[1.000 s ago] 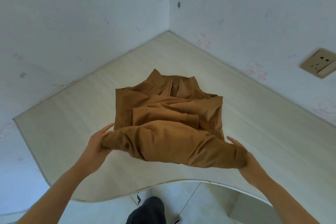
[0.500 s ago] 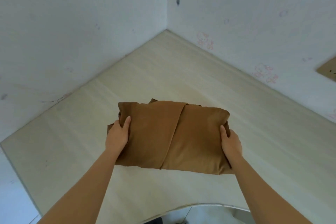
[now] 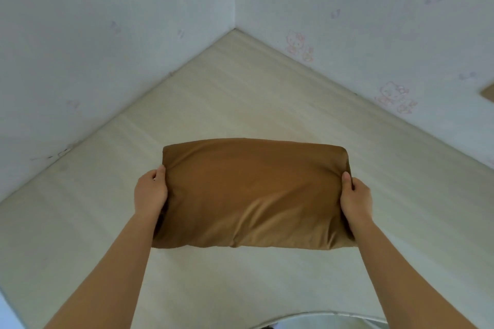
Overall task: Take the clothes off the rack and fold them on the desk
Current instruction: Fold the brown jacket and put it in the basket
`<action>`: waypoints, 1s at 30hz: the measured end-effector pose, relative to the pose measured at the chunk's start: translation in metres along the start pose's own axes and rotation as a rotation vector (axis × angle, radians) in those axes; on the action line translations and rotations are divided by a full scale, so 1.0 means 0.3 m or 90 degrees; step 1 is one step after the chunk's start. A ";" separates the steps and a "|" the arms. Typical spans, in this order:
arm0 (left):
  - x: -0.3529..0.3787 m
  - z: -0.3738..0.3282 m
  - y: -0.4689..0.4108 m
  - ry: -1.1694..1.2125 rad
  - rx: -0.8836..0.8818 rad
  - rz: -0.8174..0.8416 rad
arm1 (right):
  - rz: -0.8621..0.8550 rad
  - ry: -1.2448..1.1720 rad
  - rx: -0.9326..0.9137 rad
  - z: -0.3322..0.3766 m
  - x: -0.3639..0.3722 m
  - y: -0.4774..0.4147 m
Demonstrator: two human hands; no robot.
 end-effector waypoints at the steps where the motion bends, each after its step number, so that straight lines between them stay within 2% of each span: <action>1: -0.023 0.008 0.023 0.009 0.000 -0.023 | 0.005 0.009 0.001 -0.011 -0.008 0.013; 7: -0.071 0.086 0.220 0.055 0.023 -0.077 | 0.005 0.046 -0.008 -0.110 -0.044 0.135; 12: -0.094 0.121 0.352 0.132 -0.006 -0.098 | 0.005 -0.022 0.029 -0.211 -0.096 0.209; 15: -0.093 0.121 0.400 0.137 0.022 -0.078 | 0.023 -0.076 0.088 -0.270 -0.117 0.254; 18: -0.087 0.120 0.404 0.051 0.036 -0.033 | 0.123 -0.180 0.266 -0.324 -0.095 0.320; 21: -0.085 0.110 0.405 0.098 0.024 -0.003 | 0.288 -0.337 0.372 -0.331 -0.043 0.379; 22: -0.088 0.111 0.403 0.121 0.010 -0.001 | 0.301 -0.398 0.377 -0.324 -0.040 0.379; 24: -0.103 0.125 0.393 0.155 -0.008 -0.010 | 0.246 -0.419 0.316 -0.305 -0.074 0.345; 27: -0.113 0.157 0.398 0.152 -0.036 -0.039 | 0.149 -0.321 0.205 -0.269 -0.115 0.294; 30: -0.091 0.183 0.403 0.107 -0.033 -0.041 | 0.118 -0.214 0.173 -0.263 -0.108 0.281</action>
Point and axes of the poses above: each hand's wrist, its own y-axis away from the middle knuckle, its own x-axis out of the palm, z = x × y, the point moved 8 cm from there along -y, towards the middle knuckle, and after that the axes turned 6 degrees about x, right-handed, at the moved point
